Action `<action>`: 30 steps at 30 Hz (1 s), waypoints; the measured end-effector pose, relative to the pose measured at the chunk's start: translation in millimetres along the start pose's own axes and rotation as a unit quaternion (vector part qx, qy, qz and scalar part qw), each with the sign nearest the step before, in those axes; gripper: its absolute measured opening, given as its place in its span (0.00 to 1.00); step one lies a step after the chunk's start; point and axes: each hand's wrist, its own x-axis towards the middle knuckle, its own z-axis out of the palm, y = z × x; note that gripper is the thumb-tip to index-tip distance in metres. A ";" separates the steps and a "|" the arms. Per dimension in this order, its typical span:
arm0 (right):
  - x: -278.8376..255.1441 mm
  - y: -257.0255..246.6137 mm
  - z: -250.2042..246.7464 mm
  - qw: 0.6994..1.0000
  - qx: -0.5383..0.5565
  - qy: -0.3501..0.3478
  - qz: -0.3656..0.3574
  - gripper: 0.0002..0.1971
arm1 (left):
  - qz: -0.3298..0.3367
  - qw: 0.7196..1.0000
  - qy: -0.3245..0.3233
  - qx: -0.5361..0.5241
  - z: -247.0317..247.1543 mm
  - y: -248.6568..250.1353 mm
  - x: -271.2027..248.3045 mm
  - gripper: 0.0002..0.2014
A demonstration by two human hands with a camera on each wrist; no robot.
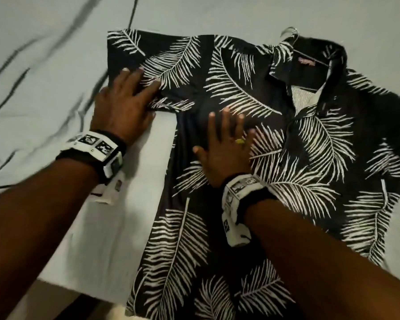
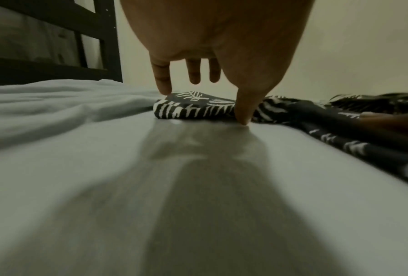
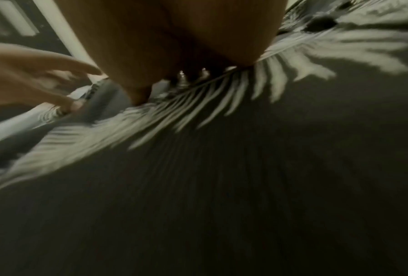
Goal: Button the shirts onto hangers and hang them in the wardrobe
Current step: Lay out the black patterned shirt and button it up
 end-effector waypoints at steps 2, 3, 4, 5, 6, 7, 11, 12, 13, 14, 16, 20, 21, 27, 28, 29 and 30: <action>-2.9 -10.7 7.2 0.990 -0.029 -0.025 -0.138 0.41 | -0.017 0.997 -0.071 0.013 7.5 -22.3 11.6 0.34; 0.9 -9.6 4.5 0.979 -0.027 -0.036 -0.197 0.40 | -0.028 0.995 -0.092 0.002 10.4 -32.9 14.1 0.37; 8.7 -4.5 -2.1 0.973 -0.016 -0.031 -0.227 0.39 | -0.035 0.994 -0.103 -0.013 12.1 -43.0 13.3 0.40; 20.1 3.9 -10.7 0.976 0.000 -0.008 -0.216 0.38 | -0.036 0.993 -0.113 -0.021 12.6 -49.7 12.6 0.43; 33.3 14.4 -18.4 0.985 0.013 0.022 -0.169 0.38 | -0.032 0.992 -0.122 -0.026 11.7 -54.3 12.0 0.46; 45.9 25.9 -25.5 0.994 0.017 0.049 -0.099 0.38 | -0.027 0.991 -0.130 -0.033 9.7 -56.2 11.1 0.47; 75.7 42.1 -33.7 0.998 0.000 0.036 0.052 0.43 | -0.053 0.991 -0.124 -0.008 -3.4 -49.6 12.8 0.38; 76.0 34.4 -32.5 1.000 -0.014 0.023 0.001 0.44 | -0.069 0.990 -0.121 0.021 -5.8 -46.1 13.3 0.36; 73.8 26.5 -32.2 0.996 -0.038 0.003 -0.078 0.44 | -0.077 0.989 -0.117 0.053 -5.6 -44.1 16.2 0.34; 70.4 16.5 -33.0 0.984 -0.062 -0.028 -0.163 0.43 | -0.089 0.986 -0.117 0.076 -5.6 -45.3 19.3 0.34; 65.0 12.5 -43.0 0.958 -0.059 -0.091 -0.264 0.43 | -0.108 0.982 -0.132 0.087 -6.3 -42.5 31.8 0.37; 49.2 77.7 -75.0 0.984 0.113 0.039 -0.132 0.36 | -0.083 0.987 -0.088 0.108 -30.5 37.5 64.3 0.26; 40.8 110.7 -80.7 0.985 0.125 0.101 -0.059 0.35 | -0.036 0.993 -0.027 0.112 -33.2 71.9 70.0 0.20; -4.1 306.9 -74.6 0.972 0.003 0.078 0.219 0.34 | 0.030 0.997 -0.059 -0.046 26.4 183.5 86.9 0.42; -14.7 337.4 -70.2 0.972 -0.009 0.056 0.226 0.34 | 0.015 0.997 -0.063 -0.041 37.3 188.5 87.5 0.43; -23.7 362.3 -65.9 0.969 -0.013 0.040 0.244 0.35 | 0.009 0.998 -0.055 -0.031 44.9 186.5 86.1 0.43; -33.8 386.1 -63.8 0.959 -0.012 0.031 0.280 0.36 | 0.006 0.999 -0.049 -0.023 48.5 186.0 84.4 0.44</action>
